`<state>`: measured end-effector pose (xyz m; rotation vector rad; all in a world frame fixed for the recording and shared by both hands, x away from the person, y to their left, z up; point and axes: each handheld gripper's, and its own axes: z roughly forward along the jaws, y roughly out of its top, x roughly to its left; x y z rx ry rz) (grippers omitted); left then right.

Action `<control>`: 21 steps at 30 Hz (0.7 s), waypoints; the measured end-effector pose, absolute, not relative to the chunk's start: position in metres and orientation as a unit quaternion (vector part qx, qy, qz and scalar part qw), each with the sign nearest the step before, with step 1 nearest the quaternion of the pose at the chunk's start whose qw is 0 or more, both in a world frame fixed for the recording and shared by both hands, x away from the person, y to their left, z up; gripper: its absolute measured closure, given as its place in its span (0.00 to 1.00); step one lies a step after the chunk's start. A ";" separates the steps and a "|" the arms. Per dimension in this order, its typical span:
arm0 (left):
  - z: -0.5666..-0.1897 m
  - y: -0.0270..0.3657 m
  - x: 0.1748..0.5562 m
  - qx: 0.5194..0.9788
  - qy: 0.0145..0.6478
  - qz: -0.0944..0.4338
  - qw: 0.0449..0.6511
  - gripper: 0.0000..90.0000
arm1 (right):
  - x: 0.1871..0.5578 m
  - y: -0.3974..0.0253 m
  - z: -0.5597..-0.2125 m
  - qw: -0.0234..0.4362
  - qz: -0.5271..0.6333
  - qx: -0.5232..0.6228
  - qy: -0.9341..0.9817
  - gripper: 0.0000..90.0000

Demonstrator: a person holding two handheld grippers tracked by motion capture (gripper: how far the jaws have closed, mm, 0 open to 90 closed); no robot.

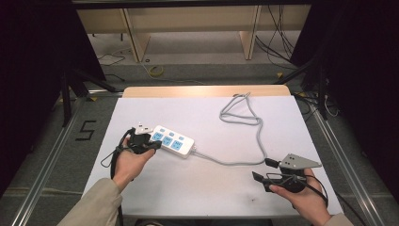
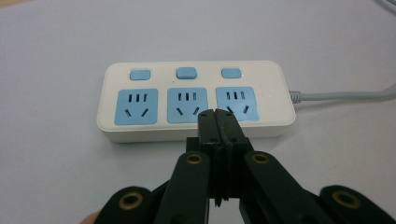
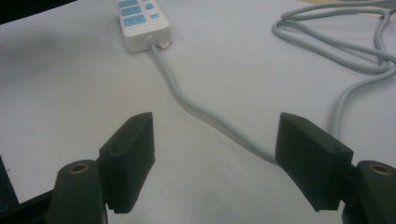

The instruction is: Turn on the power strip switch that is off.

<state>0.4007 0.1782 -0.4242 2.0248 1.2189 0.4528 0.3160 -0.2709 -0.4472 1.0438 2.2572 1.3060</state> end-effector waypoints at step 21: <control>-0.421 0.173 0.418 0.788 0.475 0.180 0.349 1.00 | 0.316 -0.271 -0.447 0.164 0.459 0.366 0.793 0.32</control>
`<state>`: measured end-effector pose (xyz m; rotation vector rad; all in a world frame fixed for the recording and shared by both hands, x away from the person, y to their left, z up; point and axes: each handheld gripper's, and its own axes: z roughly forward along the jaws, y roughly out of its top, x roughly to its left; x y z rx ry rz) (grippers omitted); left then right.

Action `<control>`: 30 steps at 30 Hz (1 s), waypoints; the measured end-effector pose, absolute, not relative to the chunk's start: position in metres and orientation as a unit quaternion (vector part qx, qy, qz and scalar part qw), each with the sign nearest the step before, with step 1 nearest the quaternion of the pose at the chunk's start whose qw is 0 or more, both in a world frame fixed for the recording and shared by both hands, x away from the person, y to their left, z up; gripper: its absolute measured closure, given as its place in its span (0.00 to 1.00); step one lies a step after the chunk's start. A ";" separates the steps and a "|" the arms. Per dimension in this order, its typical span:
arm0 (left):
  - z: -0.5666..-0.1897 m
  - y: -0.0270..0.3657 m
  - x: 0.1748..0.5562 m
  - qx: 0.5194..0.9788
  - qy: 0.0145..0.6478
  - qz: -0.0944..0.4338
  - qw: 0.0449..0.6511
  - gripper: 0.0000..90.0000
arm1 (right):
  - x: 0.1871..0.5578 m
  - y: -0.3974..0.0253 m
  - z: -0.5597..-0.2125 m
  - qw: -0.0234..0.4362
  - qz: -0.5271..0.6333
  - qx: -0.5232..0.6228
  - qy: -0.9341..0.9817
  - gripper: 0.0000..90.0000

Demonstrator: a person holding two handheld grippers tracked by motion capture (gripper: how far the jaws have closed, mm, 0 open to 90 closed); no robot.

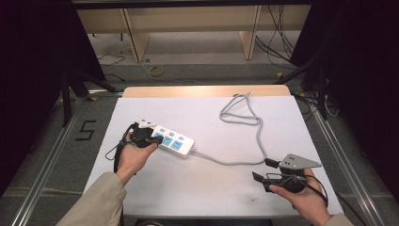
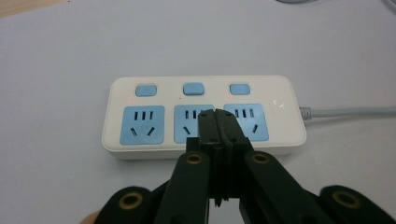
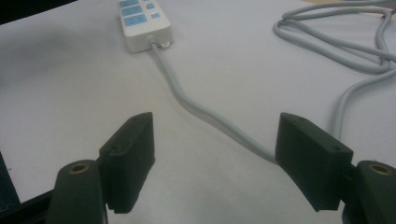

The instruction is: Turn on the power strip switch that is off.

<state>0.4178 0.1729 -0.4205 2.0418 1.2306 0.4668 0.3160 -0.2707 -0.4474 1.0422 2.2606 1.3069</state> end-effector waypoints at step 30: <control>-0.422 0.165 0.436 0.789 0.481 0.177 0.338 1.00 | 0.316 -0.271 -0.448 0.163 0.459 0.365 0.794 0.32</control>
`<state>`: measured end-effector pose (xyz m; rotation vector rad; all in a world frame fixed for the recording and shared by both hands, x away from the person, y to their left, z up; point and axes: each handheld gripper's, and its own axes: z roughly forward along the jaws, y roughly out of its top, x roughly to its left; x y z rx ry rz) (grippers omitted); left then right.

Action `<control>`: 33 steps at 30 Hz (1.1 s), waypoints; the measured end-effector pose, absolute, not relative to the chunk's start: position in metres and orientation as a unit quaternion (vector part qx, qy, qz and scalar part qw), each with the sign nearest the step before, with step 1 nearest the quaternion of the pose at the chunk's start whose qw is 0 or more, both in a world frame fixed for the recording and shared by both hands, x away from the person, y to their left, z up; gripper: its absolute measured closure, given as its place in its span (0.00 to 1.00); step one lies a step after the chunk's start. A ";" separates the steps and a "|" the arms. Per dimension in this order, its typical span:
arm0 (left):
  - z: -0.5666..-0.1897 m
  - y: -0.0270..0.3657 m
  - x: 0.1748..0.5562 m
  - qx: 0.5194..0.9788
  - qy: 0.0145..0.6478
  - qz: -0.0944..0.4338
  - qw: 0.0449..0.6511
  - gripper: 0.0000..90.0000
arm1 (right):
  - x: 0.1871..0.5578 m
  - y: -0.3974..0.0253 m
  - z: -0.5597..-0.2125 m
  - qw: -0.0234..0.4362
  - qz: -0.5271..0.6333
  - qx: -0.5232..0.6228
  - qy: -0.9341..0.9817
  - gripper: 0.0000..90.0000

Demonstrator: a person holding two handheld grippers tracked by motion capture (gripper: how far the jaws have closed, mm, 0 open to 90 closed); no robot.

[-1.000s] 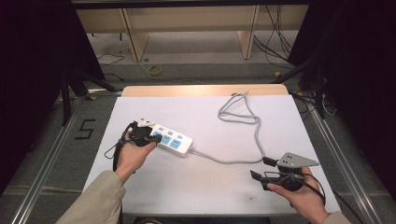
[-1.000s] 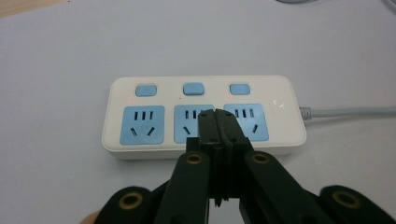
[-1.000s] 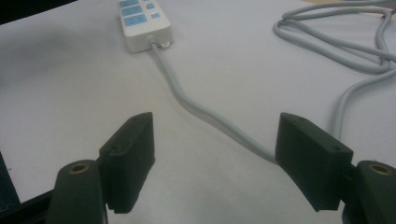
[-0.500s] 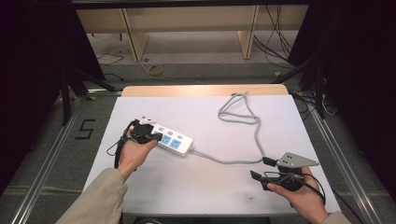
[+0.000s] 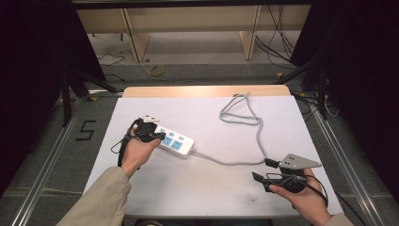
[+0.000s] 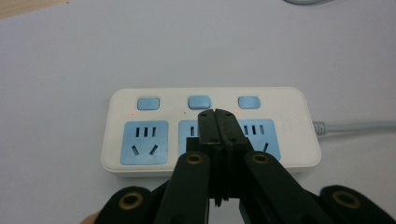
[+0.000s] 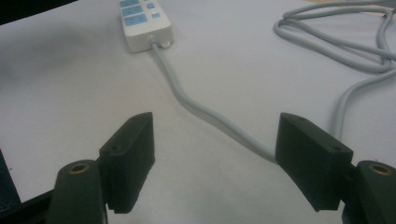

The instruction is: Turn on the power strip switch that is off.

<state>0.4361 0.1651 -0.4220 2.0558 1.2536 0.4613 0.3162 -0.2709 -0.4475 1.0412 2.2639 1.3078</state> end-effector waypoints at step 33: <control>-0.423 0.155 0.454 0.788 0.484 0.178 0.336 1.00 | 0.316 -0.271 -0.448 0.161 0.456 0.364 0.796 0.32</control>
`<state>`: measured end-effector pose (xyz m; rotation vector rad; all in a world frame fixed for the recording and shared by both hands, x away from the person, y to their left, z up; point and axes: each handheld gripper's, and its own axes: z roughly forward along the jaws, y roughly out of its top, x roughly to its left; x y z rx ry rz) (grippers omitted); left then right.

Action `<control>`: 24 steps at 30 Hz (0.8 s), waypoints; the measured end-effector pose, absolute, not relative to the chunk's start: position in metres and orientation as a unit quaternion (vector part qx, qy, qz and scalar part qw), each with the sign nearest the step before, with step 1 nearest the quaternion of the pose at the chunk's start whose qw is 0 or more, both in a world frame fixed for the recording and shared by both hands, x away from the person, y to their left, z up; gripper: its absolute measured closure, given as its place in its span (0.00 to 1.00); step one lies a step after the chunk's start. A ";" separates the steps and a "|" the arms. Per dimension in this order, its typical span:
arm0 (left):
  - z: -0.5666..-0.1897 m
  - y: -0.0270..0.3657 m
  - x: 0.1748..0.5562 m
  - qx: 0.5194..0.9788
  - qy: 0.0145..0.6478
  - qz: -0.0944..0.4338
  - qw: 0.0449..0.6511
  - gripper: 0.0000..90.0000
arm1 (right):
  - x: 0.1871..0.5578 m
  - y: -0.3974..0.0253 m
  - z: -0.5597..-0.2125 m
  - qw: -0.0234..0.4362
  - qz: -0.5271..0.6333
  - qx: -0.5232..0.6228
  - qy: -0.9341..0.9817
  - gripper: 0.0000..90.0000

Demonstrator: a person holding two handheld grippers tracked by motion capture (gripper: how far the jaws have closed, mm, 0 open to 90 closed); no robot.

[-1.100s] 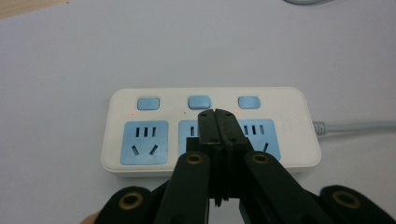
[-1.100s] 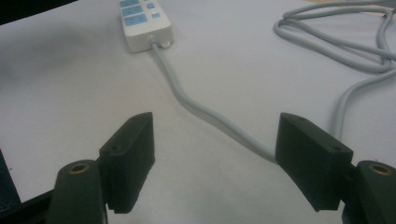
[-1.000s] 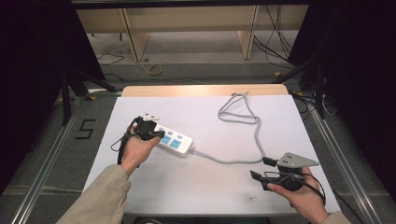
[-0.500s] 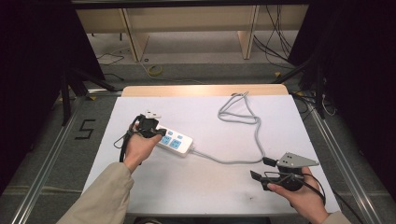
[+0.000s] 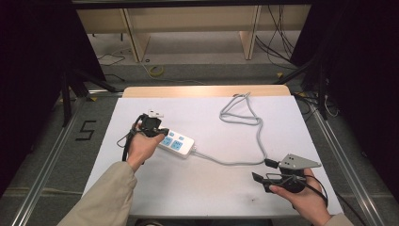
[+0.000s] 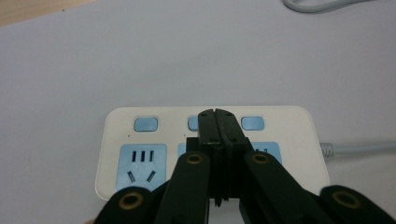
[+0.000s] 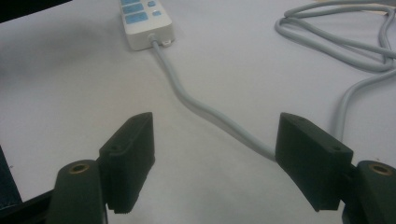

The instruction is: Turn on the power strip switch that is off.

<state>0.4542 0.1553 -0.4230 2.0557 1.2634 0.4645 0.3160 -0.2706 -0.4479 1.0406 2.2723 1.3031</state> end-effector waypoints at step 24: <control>-0.429 0.153 0.466 0.789 0.487 0.181 0.328 1.00 | 0.316 -0.270 -0.448 0.158 0.455 0.363 0.797 0.32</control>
